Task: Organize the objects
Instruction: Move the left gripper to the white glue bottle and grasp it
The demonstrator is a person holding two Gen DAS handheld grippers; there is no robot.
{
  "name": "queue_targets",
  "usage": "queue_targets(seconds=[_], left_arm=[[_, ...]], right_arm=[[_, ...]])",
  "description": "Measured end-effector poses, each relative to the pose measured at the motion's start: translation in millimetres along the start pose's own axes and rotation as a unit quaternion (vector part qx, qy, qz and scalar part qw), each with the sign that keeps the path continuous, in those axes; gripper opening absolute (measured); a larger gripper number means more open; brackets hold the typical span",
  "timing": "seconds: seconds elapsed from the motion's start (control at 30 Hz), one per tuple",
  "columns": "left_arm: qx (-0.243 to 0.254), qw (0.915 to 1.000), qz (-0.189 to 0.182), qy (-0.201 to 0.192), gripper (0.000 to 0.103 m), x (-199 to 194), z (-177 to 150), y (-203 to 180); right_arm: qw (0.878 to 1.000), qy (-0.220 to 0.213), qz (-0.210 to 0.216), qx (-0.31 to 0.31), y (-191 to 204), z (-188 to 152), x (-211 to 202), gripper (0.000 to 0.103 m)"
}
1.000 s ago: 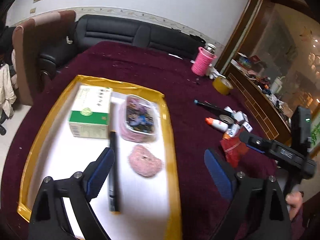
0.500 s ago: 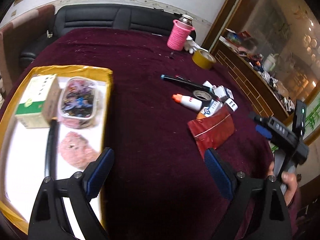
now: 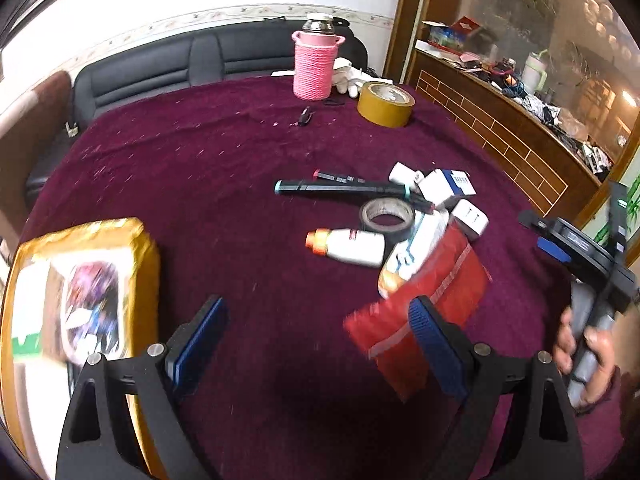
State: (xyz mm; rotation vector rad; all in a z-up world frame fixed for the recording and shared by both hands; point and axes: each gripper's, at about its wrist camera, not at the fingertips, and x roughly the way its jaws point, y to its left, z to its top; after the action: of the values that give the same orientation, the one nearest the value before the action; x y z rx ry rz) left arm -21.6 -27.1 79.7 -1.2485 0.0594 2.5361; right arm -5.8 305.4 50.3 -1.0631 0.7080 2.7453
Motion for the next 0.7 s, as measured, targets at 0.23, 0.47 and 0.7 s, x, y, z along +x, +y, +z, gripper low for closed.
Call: queue_targets(seconds=[0.23, 0.47, 0.7], left_arm=[[-0.019, 0.9991, -0.034, 0.014, 0.091, 52, 43, -7], [0.023, 0.9988, -0.044, -0.001, 0.091, 94, 99, -21], [0.044, 0.9924, -0.055, 0.101, 0.090, 176, 119, -34]], right_arm=[[1.000, 0.020, -0.001, -0.002, 0, -1, 8, 0.093], [0.999, 0.043, -0.001, 0.017, -9, -3, 16, 0.093], [0.998, 0.047, -0.036, -0.015, -5, -2, 24, 0.093]])
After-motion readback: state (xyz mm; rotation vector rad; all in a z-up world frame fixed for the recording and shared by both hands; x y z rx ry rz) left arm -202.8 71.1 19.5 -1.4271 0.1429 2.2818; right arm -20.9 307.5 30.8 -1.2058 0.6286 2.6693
